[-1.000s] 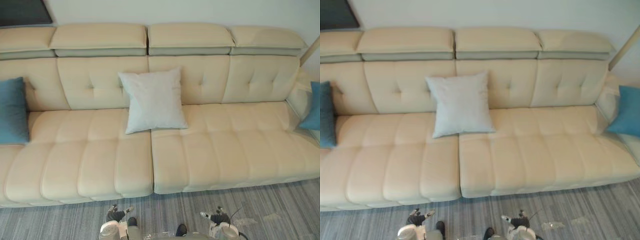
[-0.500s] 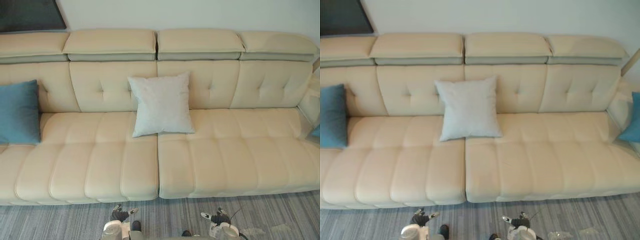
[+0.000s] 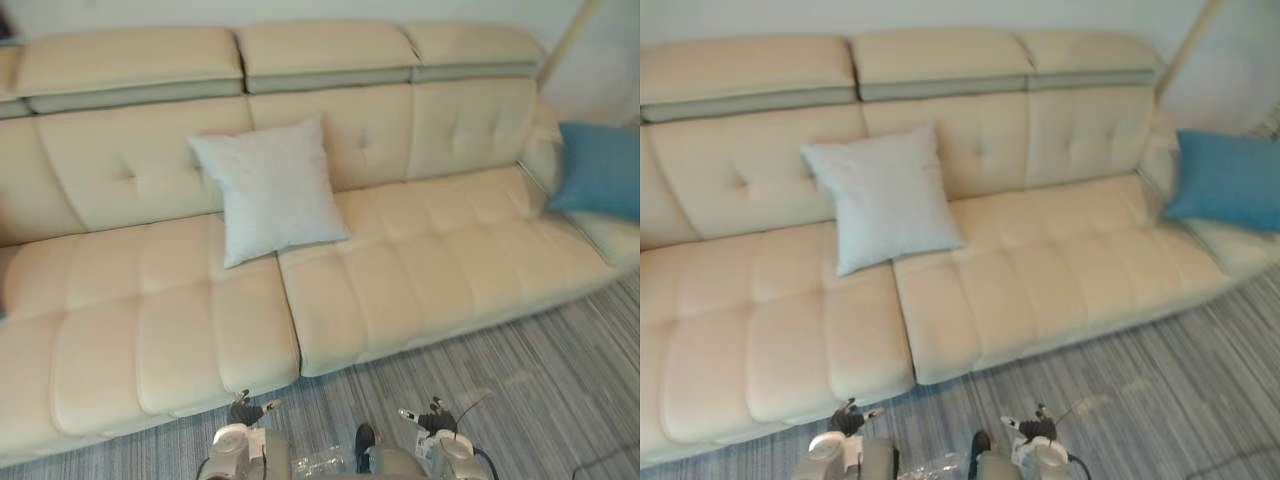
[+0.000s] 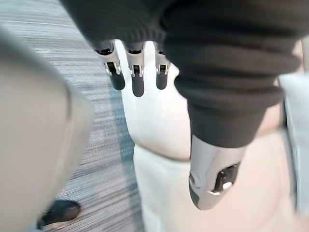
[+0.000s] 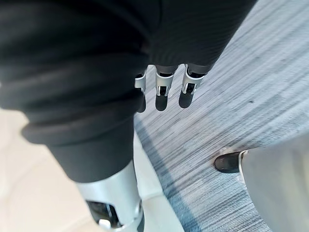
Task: Pick up cushions and gather them together orderly.
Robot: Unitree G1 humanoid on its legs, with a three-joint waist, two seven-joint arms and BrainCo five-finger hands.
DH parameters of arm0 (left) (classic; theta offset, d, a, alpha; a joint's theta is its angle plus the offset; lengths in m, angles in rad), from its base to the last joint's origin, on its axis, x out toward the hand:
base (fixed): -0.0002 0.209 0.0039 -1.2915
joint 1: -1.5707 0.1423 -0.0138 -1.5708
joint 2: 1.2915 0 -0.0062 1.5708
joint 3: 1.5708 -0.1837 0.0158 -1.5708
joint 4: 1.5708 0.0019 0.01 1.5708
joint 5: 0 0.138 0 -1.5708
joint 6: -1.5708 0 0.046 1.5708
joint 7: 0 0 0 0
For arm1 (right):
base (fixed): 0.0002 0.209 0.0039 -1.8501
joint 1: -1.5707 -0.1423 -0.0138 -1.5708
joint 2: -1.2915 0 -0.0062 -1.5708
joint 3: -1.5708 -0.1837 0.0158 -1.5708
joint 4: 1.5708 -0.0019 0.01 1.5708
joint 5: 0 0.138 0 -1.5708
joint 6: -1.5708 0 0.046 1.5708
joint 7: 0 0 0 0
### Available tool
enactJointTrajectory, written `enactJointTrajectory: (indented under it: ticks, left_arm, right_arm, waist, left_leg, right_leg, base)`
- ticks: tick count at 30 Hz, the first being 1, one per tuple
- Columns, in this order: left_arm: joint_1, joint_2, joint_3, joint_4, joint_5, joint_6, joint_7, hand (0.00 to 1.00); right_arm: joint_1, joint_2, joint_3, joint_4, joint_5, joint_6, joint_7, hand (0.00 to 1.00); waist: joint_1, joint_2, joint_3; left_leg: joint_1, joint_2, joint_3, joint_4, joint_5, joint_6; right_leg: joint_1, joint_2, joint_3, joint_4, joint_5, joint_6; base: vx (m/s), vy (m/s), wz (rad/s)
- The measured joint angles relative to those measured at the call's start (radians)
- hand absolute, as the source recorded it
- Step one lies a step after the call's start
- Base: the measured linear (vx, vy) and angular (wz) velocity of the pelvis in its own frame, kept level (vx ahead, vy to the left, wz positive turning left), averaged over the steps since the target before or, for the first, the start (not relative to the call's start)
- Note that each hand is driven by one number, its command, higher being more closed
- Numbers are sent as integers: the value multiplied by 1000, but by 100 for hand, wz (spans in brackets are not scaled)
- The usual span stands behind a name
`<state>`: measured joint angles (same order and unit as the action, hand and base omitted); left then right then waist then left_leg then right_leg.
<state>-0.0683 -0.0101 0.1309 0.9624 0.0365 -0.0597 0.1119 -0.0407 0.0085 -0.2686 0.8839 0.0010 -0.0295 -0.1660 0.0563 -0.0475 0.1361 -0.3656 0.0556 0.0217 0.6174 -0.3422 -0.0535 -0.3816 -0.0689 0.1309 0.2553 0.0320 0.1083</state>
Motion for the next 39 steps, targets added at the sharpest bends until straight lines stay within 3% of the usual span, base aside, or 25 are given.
enactJointTrajectory:
  ticks: [1,2,4,6,8,11,13,16,18,21,24,26,28,30,34,39]
  left_arm:
    - [-16,-4,2,0,0,0,3,0]
    - [-29,-4,8,0,0,-1,5,0]
    - [-42,-5,6,-3,0,-1,14,0]
    - [-34,0,1,-3,0,1,17,0]
    - [-32,4,-1,-10,-2,1,14,0]
    - [-37,17,-20,-22,-20,1,8,0]
    - [-48,31,-54,-31,-33,1,8,0]
    - [-34,36,-90,1,-43,1,9,0]
    - [-30,24,-131,12,-48,1,-1,0]
    - [-12,31,-138,10,-60,1,-7,0]
    - [-3,36,-136,-1,-69,0,-7,0]
    - [-1,35,-116,-1,-78,0,-7,0]
    - [2,34,-116,11,-80,1,-7,0]
    - [1,31,-118,31,-79,1,-6,0]
    - [2,70,-118,26,-78,-1,-1,0]
    - [21,99,-119,24,-76,0,0,0]
  right_arm:
    - [-22,2,0,2,-1,1,-3,0]
    - [-42,4,4,3,-1,5,-5,0]
    - [-37,1,6,8,-1,8,-9,0]
    - [-35,1,10,28,-1,7,-11,0]
    - [-33,0,19,39,-1,4,-10,0]
    - [-45,-4,26,49,-1,-5,-11,0]
    - [-65,-11,38,50,-1,-10,-17,0]
    - [-90,-24,49,85,0,-15,-48,0]
    - [-60,-48,45,101,-1,-18,-55,0]
    - [-15,-61,43,116,-1,-16,-69,0]
    - [-12,-83,35,116,0,-17,-71,0]
    - [-19,-85,35,116,0,-18,-70,0]
    - [-32,-89,35,111,0,-24,-70,0]
    - [-28,-90,15,114,1,-26,-69,0]
    - [7,-50,2,117,1,-9,-68,0]
    - [-4,-49,6,117,0,-2,-59,0]
  waist:
    - [5,6,16]
    - [6,11,26]
    - [5,11,31]
    - [5,10,31]
    - [12,2,26]
    - [43,-10,6]
    - [58,-12,6]
    - [57,12,14]
    - [51,28,22]
    - [47,30,28]
    - [38,52,43]
    - [43,44,48]
    - [41,59,47]
    - [39,78,48]
    - [31,51,64]
    - [27,44,55]
  left_leg:
    - [-3,16,50,-20,13,33]
    - [4,32,110,-51,32,66]
    - [28,33,171,-90,55,90]
    - [70,34,232,-134,81,112]
    - [82,38,280,-181,117,114]
    - [5,67,326,-169,157,111]
    - [-72,101,328,-102,164,100]
    - [-91,143,241,-100,231,22]
    - [-43,145,172,-185,272,-26]
    - [9,145,132,-324,381,-49]
    - [11,142,45,-345,437,-66]
    - [4,100,-52,-278,378,-77]
    - [5,80,-95,-256,322,-74]
    - [8,69,-112,-269,267,-90]
    - [-4,34,-82,-209,194,-78]
    - [-54,5,-20,-72,75,-29]
  right_leg:
    - [-10,1,-37,-73,106,-36]
    - [-21,-11,-126,-38,90,-55]
    - [-41,-45,-262,217,-82,-81]
    - [33,-68,-341,378,-219,-59]
    - [134,-75,-358,436,-300,-14]
    - [244,-94,-331,400,-333,31]
    - [318,-99,-298,224,-320,49]
    - [409,-15,-288,13,-350,42]
    - [446,18,-307,-21,-337,20]
    - [440,46,-333,-3,-329,6]
    - [394,56,-324,62,-327,-7]
    - [353,30,-288,105,-342,-55]
    - [326,21,-246,99,-353,-72]
    - [308,11,-198,76,-357,-64]
    - [312,-25,-139,41,-366,-34]
    - [298,-61,-32,-19,-356,-8]
  base:
    - [-157,202,-163]
    - [-170,149,-146]
    - [-139,137,-88]
    - [-153,80,-78]
    - [-183,-22,-70]
    - [-225,-152,-64]
    - [-277,-255,-61]
    - [-253,-282,-59]
    - [-239,-300,25]
    - [-177,-219,27]
    - [-163,-123,-7]
    - [-102,15,-71]
    - [-75,103,-94]
    - [-65,224,-69]
    - [-45,238,-35]
    - [92,229,-52]
